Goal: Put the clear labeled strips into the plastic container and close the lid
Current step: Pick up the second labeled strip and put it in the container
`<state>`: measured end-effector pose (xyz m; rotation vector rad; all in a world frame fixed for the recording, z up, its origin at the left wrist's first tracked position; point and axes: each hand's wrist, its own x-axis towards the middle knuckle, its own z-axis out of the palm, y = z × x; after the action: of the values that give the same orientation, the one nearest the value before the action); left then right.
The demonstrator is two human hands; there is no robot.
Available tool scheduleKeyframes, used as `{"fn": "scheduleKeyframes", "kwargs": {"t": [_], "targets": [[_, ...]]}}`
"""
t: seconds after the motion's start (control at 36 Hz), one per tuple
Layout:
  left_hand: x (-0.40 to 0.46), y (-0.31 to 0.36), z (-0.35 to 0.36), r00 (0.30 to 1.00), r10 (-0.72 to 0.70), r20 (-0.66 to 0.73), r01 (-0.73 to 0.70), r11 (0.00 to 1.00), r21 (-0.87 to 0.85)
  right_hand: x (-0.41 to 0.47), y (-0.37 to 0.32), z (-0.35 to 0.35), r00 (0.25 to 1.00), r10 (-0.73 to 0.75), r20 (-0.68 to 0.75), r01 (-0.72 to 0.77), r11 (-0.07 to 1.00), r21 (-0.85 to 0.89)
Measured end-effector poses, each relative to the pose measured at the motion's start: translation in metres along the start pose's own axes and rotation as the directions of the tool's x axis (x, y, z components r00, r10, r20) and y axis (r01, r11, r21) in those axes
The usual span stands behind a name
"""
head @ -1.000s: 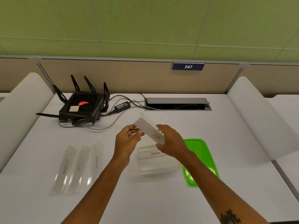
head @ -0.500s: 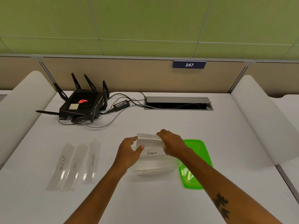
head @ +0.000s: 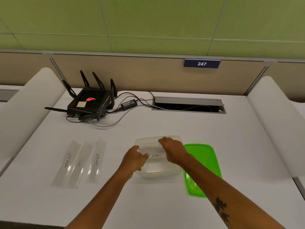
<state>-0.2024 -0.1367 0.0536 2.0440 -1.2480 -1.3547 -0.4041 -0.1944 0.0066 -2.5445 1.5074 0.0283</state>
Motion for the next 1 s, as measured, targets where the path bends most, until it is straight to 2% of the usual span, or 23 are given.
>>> {"fn": "scheduleKeyframes", "kwargs": {"t": [0.31,0.58,1.0], "targets": [[0.014,0.011,0.013,0.996,-0.085,0.034,0.082,0.993,0.08,0.006,0.005,0.02,0.999,-0.021,0.039,0.024,0.997,-0.075],[0.025,0.009,0.019,0.988,-0.136,0.075,0.126,0.985,0.118,0.007,0.006,0.03,0.998,-0.027,0.055,0.031,0.997,-0.073],[0.025,0.003,0.009,0.988,-0.067,0.138,0.06,0.997,0.057,0.002,0.004,0.033,1.0,0.014,0.028,-0.014,1.0,-0.001]]}}
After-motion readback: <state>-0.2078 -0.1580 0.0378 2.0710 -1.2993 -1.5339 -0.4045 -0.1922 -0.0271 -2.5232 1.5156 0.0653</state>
